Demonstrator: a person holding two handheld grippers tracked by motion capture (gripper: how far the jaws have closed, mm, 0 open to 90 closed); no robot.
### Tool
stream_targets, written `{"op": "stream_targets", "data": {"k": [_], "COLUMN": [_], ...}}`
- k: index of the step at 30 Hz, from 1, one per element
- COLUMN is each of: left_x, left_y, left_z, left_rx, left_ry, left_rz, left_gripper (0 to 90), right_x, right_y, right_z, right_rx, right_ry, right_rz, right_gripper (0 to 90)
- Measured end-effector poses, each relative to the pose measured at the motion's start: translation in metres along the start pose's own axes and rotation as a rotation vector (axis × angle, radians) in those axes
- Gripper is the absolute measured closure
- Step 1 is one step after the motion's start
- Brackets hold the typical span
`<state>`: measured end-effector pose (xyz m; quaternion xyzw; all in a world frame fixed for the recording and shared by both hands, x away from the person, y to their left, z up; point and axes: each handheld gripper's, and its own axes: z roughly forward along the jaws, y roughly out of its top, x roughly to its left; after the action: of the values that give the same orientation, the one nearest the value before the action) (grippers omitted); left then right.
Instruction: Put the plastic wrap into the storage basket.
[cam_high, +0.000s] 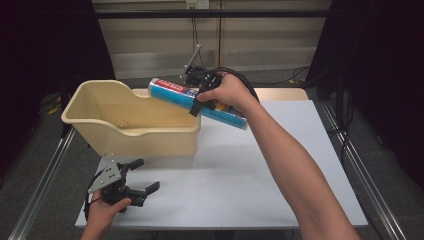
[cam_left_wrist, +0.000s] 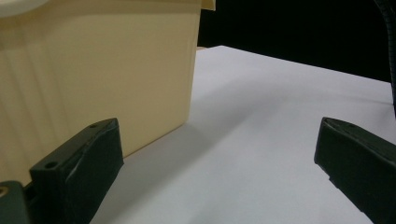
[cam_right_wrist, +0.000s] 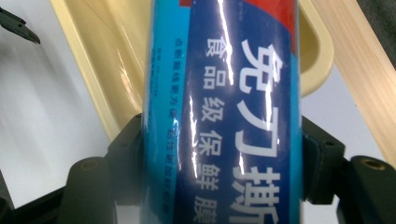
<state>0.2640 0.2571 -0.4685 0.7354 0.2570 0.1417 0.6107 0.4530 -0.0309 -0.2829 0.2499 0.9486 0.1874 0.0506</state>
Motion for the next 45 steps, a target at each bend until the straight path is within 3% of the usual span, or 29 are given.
{"op": "stream_targets", "data": {"k": [10,21,26,39,45], "left_x": [0.000,0.001,0.001,0.001,0.002], "left_y": [0.000,-0.001,-0.003,-0.004,-0.004], "left_z": [-0.001,-0.003,-0.005,-0.006,-0.007], "left_rx": [-0.004,0.004,0.008,0.018,0.039], "left_ry": [0.002,0.007,0.007,0.016,-0.009], "left_rz": [-0.003,0.005,-0.004,0.009,0.007], "left_gripper": [1.0,1.0,1.0,1.0,0.9], "right_x": [0.005,0.015,0.015,0.014,0.015], "right_y": [0.012,0.026,0.030,0.034,0.036], "right_z": [0.011,0.031,0.034,0.036,0.037], "right_rx": [0.003,0.021,0.030,0.044,0.047], "right_ry": [0.012,0.025,0.027,0.021,0.017], "right_rz": [-0.028,-0.159,-0.196,-0.247,-0.258], "right_gripper": [31.7,31.6,31.7,31.5,31.4]}}
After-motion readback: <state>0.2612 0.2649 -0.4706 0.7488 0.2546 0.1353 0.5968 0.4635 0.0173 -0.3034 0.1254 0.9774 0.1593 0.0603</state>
